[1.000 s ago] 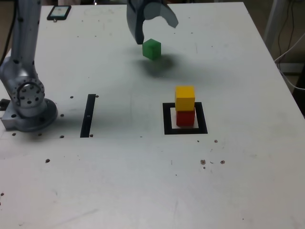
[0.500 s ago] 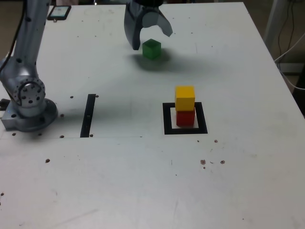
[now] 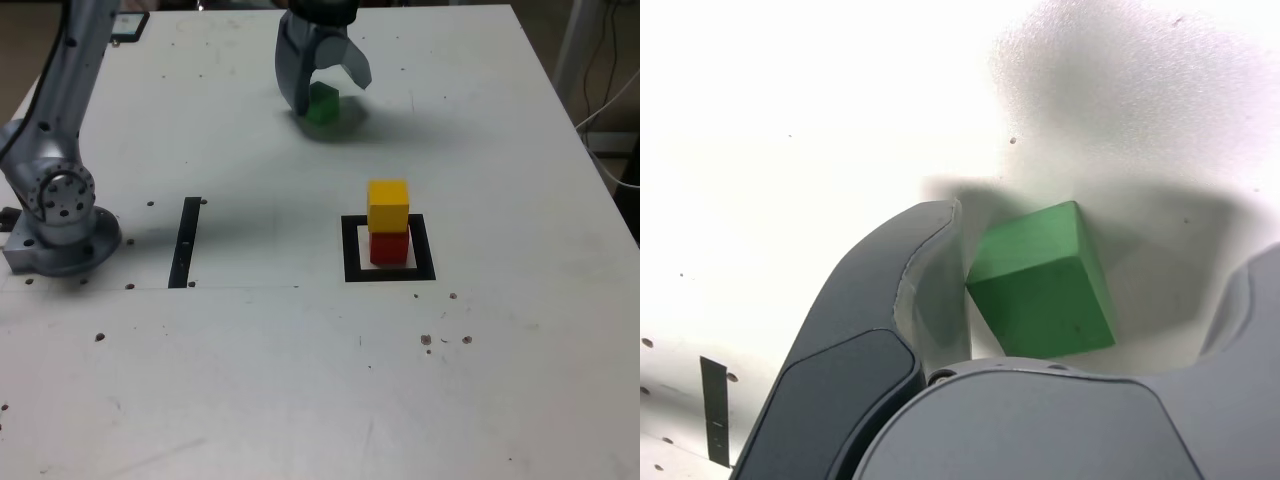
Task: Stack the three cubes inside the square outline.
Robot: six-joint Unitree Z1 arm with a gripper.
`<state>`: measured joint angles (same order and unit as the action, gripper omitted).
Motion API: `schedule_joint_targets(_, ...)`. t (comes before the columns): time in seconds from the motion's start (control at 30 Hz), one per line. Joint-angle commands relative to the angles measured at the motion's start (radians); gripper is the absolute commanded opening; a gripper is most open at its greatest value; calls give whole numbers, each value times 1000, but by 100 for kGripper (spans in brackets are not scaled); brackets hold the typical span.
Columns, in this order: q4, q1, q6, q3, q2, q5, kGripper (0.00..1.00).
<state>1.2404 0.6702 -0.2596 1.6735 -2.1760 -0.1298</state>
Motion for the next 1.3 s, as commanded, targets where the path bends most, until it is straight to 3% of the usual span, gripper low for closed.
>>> schedule_joint_targets(0.0, -6, -1, 2, 5, -12, 8, 85)
schedule_joint_targets(0.23, -19, -5, -4, 15, -23, 20, 79)
schedule_joint_targets(0.47, -31, -2, -1, 15, -24, 21, 61)
schedule_joint_targets(0.7, -49, -10, -11, -19, -20, 47, 55)
schedule_joint_targets(1.0, -64, -24, -25, -49, 6, 54, 14)
schedule_joint_targets(1.27, -50, -67, -61, -48, 97, 55, 12)
